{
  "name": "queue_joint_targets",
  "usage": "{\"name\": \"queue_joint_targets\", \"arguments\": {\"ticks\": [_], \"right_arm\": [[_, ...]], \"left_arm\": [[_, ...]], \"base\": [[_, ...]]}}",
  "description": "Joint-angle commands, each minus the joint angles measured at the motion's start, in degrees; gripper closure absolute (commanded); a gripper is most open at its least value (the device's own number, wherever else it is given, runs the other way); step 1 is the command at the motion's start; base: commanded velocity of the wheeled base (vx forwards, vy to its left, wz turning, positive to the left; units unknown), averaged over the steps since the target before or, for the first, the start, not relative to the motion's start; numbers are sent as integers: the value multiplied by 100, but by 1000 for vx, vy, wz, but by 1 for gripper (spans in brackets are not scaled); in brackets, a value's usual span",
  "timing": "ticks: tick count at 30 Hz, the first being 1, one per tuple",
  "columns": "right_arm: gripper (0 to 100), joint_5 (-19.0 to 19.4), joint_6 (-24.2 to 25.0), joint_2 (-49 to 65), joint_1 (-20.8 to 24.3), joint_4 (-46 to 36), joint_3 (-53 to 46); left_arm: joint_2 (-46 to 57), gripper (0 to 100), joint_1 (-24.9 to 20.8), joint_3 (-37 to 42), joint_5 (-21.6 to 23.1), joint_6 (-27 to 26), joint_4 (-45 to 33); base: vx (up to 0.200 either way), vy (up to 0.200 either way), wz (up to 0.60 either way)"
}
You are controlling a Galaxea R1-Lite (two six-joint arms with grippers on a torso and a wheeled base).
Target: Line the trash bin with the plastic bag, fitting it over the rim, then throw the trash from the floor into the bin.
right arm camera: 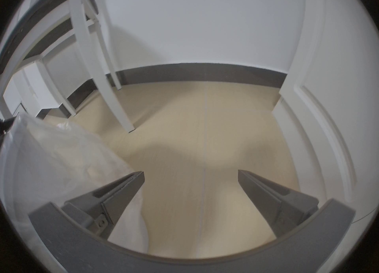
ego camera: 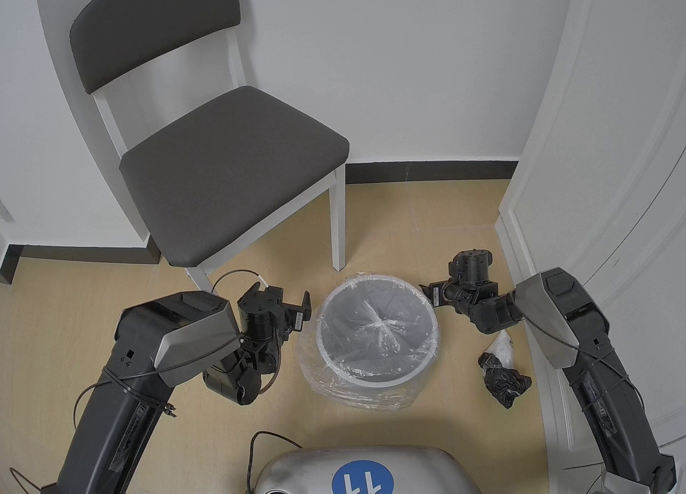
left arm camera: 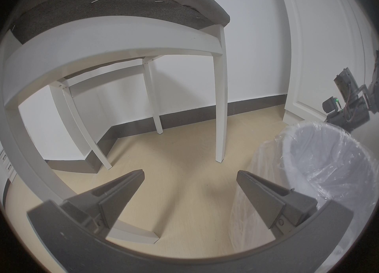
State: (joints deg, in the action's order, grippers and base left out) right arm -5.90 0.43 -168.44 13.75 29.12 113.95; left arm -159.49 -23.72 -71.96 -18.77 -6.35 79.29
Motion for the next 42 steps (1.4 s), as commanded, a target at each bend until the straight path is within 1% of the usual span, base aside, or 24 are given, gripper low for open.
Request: {"name": "queue_joint_targets", "arguments": {"ticks": [1, 3, 5, 7, 9, 10, 13, 15, 16, 17, 18, 19, 20, 22, 23, 24, 25, 28, 30, 34, 37, 38, 39, 42], "right_arm": [[0, -368, -315, 1278, -426, 67, -1727], [0, -350, -465, 1770, -575, 146, -2289], [0, -271, -465, 2236, -698, 252, -2720], [0, -52, -456, 2693, -786, 340, -3045], [0, 80, -438, 2975, -813, 375, -3230], [0, 177, -394, 3344, -795, 392, -3520], [0, 203, -368, 3827, -654, 401, -3994], [0, 221, -368, 4012, -479, 401, -4231], [0, 282, -368, 4187, -171, 489, -4574], [0, 309, -377, 4231, -48, 586, -4724], [0, 309, -377, 4231, -48, 586, -4724], [0, 318, -447, 4275, 304, 937, -5172], [0, 318, -491, 4275, 444, 1113, -5365], [0, 318, -799, 4275, 787, 1684, -5928], [0, 344, -1062, 4275, 910, 2010, -6235], [0, 344, -1062, 4275, 910, 2010, -6235], [0, 467, -1475, 4231, 1112, 2546, -6701], [0, 757, -1827, 4073, 1385, 3091, -7246], [0, 801, -1967, 3924, 1552, 3222, -7387], [0, 810, -2011, 3774, 1807, 3240, -7501], [0, 933, -1967, 3687, 2053, 3187, -7606], [0, 1073, -1950, 3616, 2123, 3178, -7624], [0, 1153, -1932, 3537, 2141, 3187, -7598], [0, 1170, -1932, 3317, 2123, 3205, -7439]], "left_arm": [[-30, 0, -1, -2, -4, -6, 8], [-30, 0, -1, -2, -4, -6, 8], [-30, 0, -10, -2, -4, -6, 8], [-21, 0, -10, 7, -4, -6, 17], [-21, 0, -10, 7, -4, -6, 17], [-12, 0, -10, 15, -4, -6, 17], [-21, 0, -10, 7, -4, -6, 17], [-21, 0, -10, 7, -4, -6, 17], [-21, 0, -1, 7, -4, -6, 17], [-21, 0, -1, 7, -4, -6, 17], [-21, 0, -1, 7, -4, -6, 17], [-21, 0, -1, 15, -4, -15, 17], [-21, 0, -1, 15, -4, -15, 17], [-21, 0, -1, 15, -4, -24, 17], [-21, 0, -1, 15, -4, -24, 17], [-21, 0, -1, 15, -4, -24, 17], [-21, 0, -1, 15, -4, -59, 17], [-30, 0, -10, 7, -4, -156, 25], [-38, 0, -10, 7, -4, -217, 104], [-82, 0, -10, 24, -4, -297, 254], [-82, 0, -10, 15, 5, -305, 254], [-82, 0, -10, 15, 5, -305, 254], [-82, 0, -10, 15, 5, -305, 254], [-82, 0, -10, 15, 5, -305, 254]], "base": [[0, 0, 0], [0, 0, 0], [0, 0, 0], [0, 0, 0], [0, 0, 0], [0, 0, 0], [0, 0, 0], [0, 0, 0], [0, 0, 0], [0, 0, 0], [0, 0, 0], [0, 0, 0], [0, 0, 0], [0, 0, 0], [0, 0, 0], [0, 0, 0], [0, 0, 0], [0, 0, 0], [0, 0, 0], [0, 0, 0], [0, 0, 0], [0, 0, 0], [0, 0, 0], [0, 0, 0]]}}
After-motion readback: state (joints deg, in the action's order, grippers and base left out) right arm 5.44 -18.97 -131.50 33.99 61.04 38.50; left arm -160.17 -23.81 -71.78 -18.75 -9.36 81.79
